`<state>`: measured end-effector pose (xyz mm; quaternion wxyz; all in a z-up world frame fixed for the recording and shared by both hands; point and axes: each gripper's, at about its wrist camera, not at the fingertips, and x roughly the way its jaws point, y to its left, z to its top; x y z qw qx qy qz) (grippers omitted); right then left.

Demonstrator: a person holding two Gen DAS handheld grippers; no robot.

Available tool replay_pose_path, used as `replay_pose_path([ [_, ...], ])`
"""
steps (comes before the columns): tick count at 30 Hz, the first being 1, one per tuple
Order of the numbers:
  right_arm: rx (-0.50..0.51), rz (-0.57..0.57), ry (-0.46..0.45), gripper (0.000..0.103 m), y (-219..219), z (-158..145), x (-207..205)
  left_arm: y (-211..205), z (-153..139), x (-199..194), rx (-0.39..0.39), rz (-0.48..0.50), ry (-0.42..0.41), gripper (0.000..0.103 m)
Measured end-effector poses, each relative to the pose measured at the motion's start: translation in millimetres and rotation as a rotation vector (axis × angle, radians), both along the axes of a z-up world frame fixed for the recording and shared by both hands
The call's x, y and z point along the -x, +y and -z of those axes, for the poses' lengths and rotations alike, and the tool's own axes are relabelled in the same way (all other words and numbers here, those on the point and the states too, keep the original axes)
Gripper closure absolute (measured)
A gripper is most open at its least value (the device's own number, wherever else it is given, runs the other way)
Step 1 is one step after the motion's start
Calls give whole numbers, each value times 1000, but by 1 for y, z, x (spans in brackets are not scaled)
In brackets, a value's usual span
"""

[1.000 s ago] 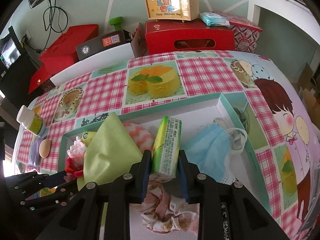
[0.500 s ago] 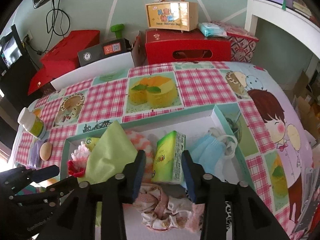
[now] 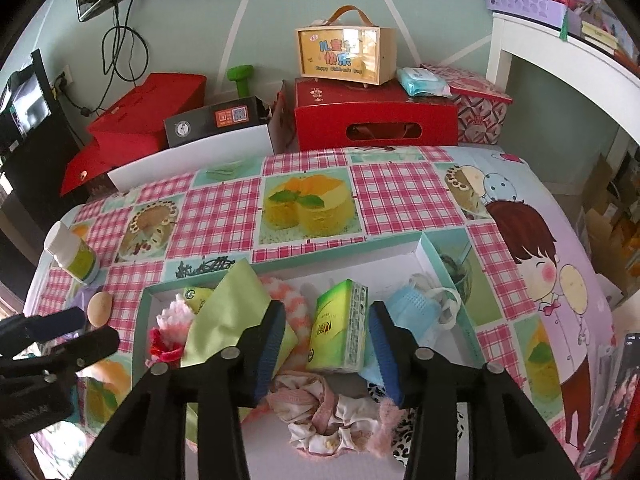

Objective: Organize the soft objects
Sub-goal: 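Open both grippers to release the toy and tissue pack into the tray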

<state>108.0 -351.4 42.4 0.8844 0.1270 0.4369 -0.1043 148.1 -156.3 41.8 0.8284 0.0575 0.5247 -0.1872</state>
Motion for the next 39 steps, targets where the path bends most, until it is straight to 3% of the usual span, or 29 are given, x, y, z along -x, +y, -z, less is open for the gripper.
replay_pose_path([
  [4,3,-2,6,53,0,1,0,3,3,-3,2,-19,9,43],
  [8,16,0,16,38,1,3,-1,6,6,-5,3,-40,12,42],
  [12,31,0,24,31,3,4,-3,11,10,-10,2,-70,12,38],
  [13,38,1,28,26,3,4,-3,13,12,-11,5,-82,9,30],
  [14,47,3,30,19,4,4,-4,15,13,-13,6,-97,3,14],
  [15,62,13,37,13,3,5,-5,17,15,-15,0,-119,-9,8],
  [16,72,23,44,0,3,6,-5,21,17,-16,-16,-151,-24,6],
  [24,76,40,75,0,-1,11,-6,39,25,-26,-10,-215,1,6],
  [39,79,19,79,0,3,11,-7,38,25,-26,-27,-193,8,6],
])
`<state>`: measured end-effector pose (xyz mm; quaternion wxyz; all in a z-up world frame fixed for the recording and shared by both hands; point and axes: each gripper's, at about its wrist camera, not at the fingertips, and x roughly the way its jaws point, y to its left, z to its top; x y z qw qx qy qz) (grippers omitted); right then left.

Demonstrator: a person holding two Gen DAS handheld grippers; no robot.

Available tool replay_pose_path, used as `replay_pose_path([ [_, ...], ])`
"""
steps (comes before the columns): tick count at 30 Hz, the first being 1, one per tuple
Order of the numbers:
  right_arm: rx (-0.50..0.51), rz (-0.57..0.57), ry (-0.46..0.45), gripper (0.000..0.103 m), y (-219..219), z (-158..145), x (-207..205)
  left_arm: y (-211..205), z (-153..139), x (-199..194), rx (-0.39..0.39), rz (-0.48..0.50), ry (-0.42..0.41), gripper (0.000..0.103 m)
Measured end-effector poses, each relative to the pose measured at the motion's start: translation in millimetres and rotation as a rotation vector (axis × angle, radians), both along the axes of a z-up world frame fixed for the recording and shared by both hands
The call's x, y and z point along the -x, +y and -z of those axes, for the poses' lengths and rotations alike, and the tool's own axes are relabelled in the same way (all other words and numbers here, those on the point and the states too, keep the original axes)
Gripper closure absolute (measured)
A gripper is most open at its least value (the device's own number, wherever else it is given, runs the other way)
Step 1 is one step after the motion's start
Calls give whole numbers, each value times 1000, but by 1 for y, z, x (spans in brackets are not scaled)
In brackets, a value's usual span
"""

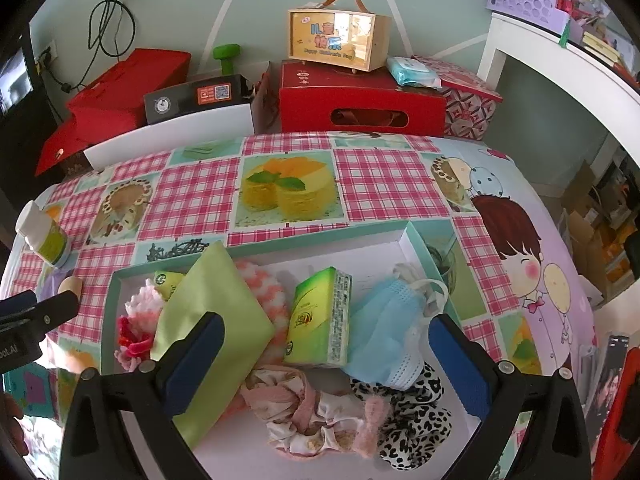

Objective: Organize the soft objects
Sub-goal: 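Open both grippers to release the toy and tissue pack into the tray, then move both grippers back toward the purple packet and tan sponge ball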

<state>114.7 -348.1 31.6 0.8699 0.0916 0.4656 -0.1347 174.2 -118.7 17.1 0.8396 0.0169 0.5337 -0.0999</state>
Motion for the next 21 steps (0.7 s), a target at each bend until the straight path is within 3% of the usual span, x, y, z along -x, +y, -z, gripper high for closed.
replay_pose_path([
  [12,-7,-23,-6,0,8,-3,0,12,-7,-1,14,-5,-8,6],
  [21,-48,-133,-85,0,44,-22,-4,74,-20,-9,-16,-156,-47,6],
])
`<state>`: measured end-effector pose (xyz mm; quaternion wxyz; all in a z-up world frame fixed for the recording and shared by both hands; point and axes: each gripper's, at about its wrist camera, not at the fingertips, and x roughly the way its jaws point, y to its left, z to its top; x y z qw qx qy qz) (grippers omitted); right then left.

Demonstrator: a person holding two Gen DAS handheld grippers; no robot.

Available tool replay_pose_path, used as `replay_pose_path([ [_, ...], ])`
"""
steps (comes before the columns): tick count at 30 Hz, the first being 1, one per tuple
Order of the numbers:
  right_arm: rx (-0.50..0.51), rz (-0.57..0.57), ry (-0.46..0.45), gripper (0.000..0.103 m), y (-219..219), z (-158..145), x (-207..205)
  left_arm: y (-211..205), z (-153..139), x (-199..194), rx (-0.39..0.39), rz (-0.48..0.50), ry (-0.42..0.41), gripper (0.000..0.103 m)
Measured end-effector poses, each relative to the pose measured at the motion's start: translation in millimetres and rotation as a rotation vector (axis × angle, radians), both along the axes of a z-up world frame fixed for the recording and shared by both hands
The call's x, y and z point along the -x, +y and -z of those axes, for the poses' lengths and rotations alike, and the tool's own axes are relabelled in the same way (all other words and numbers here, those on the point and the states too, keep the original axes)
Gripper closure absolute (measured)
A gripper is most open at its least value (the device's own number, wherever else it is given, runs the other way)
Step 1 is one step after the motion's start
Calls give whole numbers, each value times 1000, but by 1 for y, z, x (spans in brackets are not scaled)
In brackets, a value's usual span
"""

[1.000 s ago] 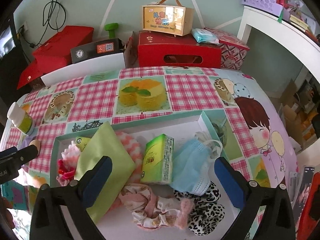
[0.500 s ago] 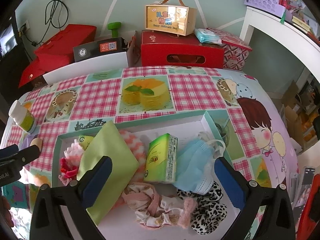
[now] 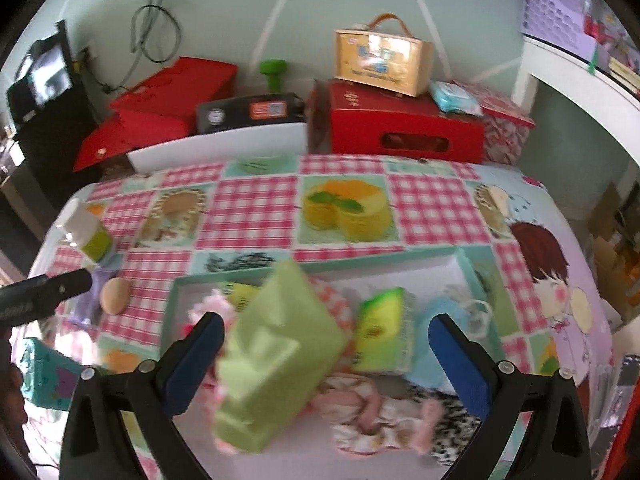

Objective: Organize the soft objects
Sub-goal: 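Move both grippers back toward the purple packet and tan sponge ball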

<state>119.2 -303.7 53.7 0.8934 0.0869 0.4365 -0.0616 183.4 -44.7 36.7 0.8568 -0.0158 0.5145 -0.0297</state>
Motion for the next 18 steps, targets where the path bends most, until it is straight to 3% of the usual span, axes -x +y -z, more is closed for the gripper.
replay_pose_path([
  [8,16,-97,8,0,39,2,-7,62,-3,-3,-23,-161,-8,6],
  [18,14,-180,18,0,74,7,-13,114,1,1,-37,-289,12,6],
])
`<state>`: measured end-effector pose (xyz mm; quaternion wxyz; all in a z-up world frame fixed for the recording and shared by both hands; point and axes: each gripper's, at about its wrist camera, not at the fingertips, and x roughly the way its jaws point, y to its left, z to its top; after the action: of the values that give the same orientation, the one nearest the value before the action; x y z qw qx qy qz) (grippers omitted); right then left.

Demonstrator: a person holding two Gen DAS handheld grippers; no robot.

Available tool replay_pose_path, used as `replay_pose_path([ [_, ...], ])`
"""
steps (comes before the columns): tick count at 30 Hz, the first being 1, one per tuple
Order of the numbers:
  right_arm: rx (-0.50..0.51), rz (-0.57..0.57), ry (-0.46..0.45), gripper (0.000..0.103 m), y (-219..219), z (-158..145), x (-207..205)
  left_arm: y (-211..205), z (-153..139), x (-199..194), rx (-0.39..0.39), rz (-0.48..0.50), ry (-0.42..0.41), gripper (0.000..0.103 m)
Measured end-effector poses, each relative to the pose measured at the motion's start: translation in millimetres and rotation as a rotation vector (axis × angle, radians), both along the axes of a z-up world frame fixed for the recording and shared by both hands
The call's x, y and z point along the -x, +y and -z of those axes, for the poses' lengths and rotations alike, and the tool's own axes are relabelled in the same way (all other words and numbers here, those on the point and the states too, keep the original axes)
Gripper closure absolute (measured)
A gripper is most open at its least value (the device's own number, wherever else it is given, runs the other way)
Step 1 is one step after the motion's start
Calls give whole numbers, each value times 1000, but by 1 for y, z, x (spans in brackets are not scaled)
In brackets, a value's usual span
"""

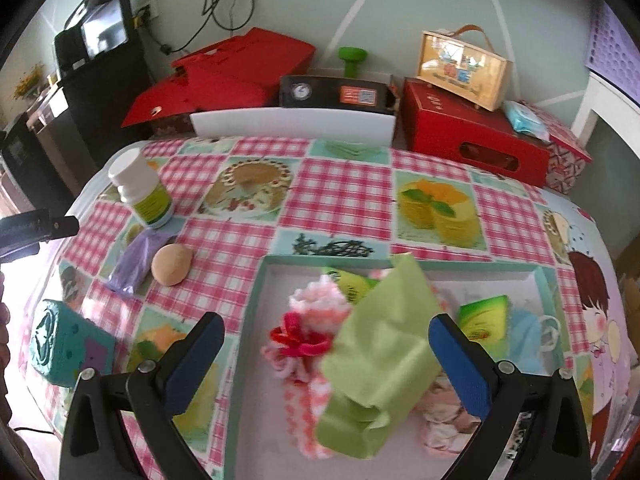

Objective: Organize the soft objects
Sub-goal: 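Move both grippers back toward the purple packet and tan sponge ball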

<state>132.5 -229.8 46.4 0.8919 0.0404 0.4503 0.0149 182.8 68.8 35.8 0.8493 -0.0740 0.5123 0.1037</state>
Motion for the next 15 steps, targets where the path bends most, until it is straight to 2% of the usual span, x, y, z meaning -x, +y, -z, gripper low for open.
replay_pose_path([
  [10,-23,-87,5,0,39,6,-8,20,4,4,4,-54,14,6],
  [15,-36,-145,3,0,57,10,-14,23,8,2,37,-65,27,6],
])
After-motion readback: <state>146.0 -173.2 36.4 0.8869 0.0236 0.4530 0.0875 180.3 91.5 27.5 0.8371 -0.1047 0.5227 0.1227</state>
